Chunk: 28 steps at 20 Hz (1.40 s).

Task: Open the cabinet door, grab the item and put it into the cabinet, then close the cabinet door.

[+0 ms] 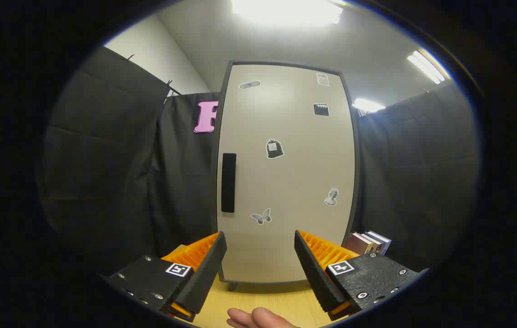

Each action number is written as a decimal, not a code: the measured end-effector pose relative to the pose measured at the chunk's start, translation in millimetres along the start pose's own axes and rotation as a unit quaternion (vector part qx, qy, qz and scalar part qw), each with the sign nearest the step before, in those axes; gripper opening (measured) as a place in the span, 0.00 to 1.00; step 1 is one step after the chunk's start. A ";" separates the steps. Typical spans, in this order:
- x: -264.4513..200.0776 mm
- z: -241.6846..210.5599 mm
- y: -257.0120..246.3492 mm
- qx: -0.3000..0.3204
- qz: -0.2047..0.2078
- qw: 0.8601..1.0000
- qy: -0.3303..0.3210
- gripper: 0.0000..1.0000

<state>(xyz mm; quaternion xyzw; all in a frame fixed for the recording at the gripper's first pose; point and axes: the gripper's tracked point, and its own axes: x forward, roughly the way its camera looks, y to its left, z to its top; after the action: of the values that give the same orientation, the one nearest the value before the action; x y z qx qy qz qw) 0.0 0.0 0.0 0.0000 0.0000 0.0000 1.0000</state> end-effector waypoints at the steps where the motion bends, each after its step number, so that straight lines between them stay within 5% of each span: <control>1: 0.6 -0.5 3.1 0.001 0.002 1.000 0.000 0.93; 28: 35.8 -11.5 -30.0 0.017 -0.027 0.999 0.040 0.93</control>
<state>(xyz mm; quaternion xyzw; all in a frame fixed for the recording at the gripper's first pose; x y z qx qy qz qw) 35.8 -30.0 -11.5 0.0172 0.0395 -0.0273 0.9987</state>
